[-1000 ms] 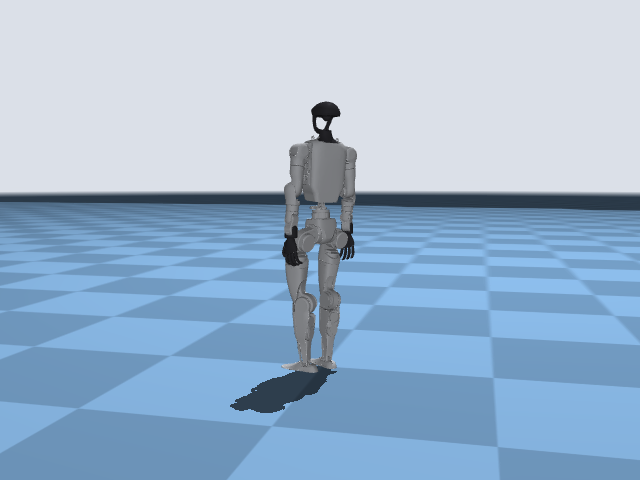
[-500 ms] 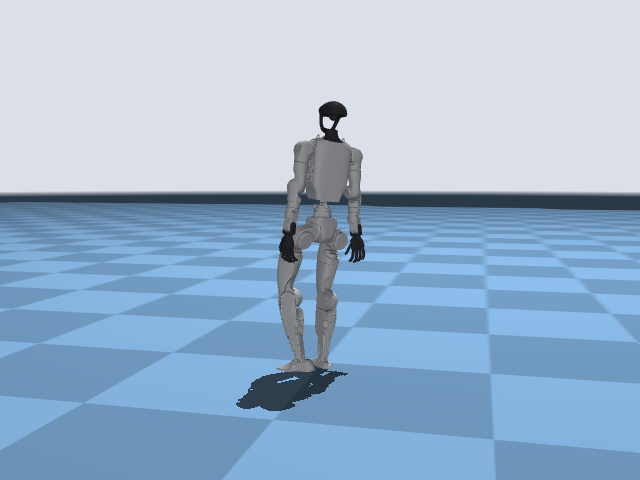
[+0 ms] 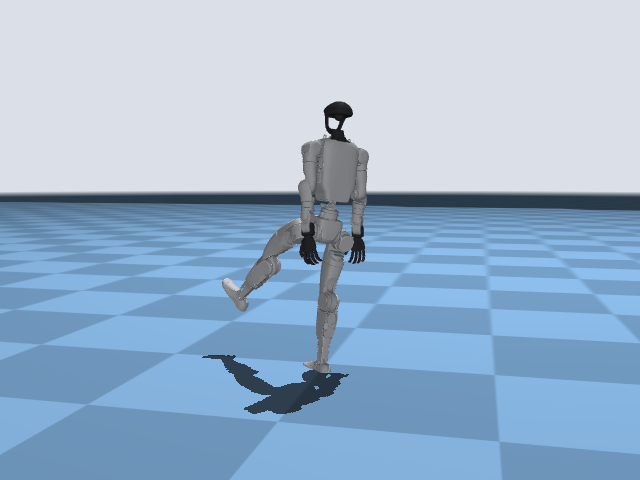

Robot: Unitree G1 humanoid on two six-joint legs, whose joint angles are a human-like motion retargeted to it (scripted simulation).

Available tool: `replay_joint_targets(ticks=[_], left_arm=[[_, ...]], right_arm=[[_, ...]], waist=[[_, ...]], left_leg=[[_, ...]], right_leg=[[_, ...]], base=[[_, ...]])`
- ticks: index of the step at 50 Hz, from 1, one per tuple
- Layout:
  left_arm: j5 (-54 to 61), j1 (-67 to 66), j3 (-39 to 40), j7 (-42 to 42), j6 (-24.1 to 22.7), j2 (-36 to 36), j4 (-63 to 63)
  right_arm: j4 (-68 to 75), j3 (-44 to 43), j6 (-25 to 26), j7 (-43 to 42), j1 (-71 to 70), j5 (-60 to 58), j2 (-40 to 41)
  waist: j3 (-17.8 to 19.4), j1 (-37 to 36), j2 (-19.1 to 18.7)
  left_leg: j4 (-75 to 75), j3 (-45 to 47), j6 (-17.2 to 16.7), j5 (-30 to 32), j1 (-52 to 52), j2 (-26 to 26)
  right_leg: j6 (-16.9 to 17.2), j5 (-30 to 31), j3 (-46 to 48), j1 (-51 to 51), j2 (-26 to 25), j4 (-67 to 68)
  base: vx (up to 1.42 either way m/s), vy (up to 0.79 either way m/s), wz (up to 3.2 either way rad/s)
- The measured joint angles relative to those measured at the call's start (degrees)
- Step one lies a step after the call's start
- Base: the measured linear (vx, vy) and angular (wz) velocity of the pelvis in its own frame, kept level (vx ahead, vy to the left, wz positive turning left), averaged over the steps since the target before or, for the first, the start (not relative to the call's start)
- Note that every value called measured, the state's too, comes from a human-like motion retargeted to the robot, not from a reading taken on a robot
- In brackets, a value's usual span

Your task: In place motions

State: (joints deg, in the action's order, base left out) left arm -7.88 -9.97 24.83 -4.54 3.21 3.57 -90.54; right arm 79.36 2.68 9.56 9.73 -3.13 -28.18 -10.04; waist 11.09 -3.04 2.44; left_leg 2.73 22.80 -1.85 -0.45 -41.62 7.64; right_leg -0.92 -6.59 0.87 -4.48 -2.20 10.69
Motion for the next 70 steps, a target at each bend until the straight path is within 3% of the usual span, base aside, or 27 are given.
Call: replay_joint_targets(ticks=[5,15,17,22,27,34,41,53,65,70], left_arm=[[0.2,0.2,0.7,0.2,0.3,0.2,0.0],[1.6,2.0,0.1,0.2,-0.1,1.2,4.0],[1.8,3.5,-0.4,0.1,0.2,2.2,4.8],[2.0,5.2,-0.9,0.5,0.3,3.2,6.5],[2.0,8.8,-0.6,0.2,0.3,2.9,7.0],[2.6,10.5,-4.7,-0.1,-1.1,1.1,11.1],[0.0,7.2,-3.5,-0.7,-0.9,1.5,5.5],[-1.9,2.0,0.5,-3.7,2.3,2.9,-1.8],[-3.0,4.3,-0.5,-5.3,2.3,3.4,0.5],[-5.7,4.0,-0.8,-6.5,-0.6,4.6,2.2]], right_arm=[[0.1,-1.6,0.0,0.5,0.9,0.2,-0.3],[3.0,-5.4,1.3,-1.3,4.2,-0.4,-1.7],[4.2,-6.4,1.8,-1.4,3.7,0.8,-1.9],[6.2,-7.5,2.5,-1.9,4.8,2.1,-1.6],[8.1,-8.5,2.9,-3.5,4.9,3.1,-0.7],[7.5,-7.0,3.0,-1.9,4.3,3.0,-0.3],[0.7,-3.3,0.8,0.0,1.0,-1.8,0.8],[-6.8,-1.7,-1.1,4.6,-1.1,5.4,3.5],[-3.2,0.1,-3.6,1.8,0.4,2.0,2.9],[0.9,-1.0,-2.6,0.6,1.1,2.5,2.2]], waist=[[-2.3,2.0,-1.4],[-11.6,9.5,-4.1],[-12.0,11.6,-5.0],[-14.0,14.5,-8.2],[-17.6,19.6,-9.2],[-16.3,13.4,-5.8],[-16.6,14.1,-5.6],[-16.4,13.6,-3.5],[-16.0,13.0,-2.3],[-15.8,12.3,-2.0]], left_leg=[[3.9,-1.2,0.9,0.8,6.3,-1.4],[17.7,-1.3,4.6,2.5,22.5,-4.1],[19.6,-1.5,5.1,1.8,25.7,-3.8],[7.0,0.8,-0.6,-4.8,36.4,-4.5],[-0.4,-5.9,-0.9,-0.2,33.2,-6.6],[-1.0,-5.4,0.4,0.2,34.0,-9.3],[-1.5,-4.3,1.0,-0.7,35.4,-9.3],[-1.7,-2.4,1.7,-1.6,37.1,-10.0],[-2.3,-1.9,2.8,-2.3,37.8,-11.1],[-2.9,-0.9,3.4,-3.3,39.1,-11.6]], right_leg=[[1.0,-0.4,1.2,1.1,-0.5,-0.4],[2.3,0.1,5.5,7.9,1.3,-3.1],[1.9,-0.4,7.3,8.8,0.9,-3.0],[0.9,-0.4,9.8,8.7,-2.1,-5.8],[0.5,-0.3,15.3,10.0,-0.6,-8.9],[0.0,0.5,15.3,9.5,1.7,-9.0],[0.3,1.2,14.8,9.0,1.5,-8.9],[1.0,1.8,13.1,8.5,2.0,-8.5],[1.9,2.9,12.7,8.3,3.0,-8.0],[2.5,3.6,12.1,8.2,3.2,-7.1]], base=[[-0.02,0.06,0.24],[-0.04,0.01,0.56],[-0.05,-0.08,0.70],[0.10,-0.09,0.51],[0.01,-0.13,1.15],[0.02,-0.14,0.05],[0.16,-0.05,-0.16],[0.12,-0.06,-0.14],[0.14,-0.06,-0.04],[0.23,-0.03,-0.23]])
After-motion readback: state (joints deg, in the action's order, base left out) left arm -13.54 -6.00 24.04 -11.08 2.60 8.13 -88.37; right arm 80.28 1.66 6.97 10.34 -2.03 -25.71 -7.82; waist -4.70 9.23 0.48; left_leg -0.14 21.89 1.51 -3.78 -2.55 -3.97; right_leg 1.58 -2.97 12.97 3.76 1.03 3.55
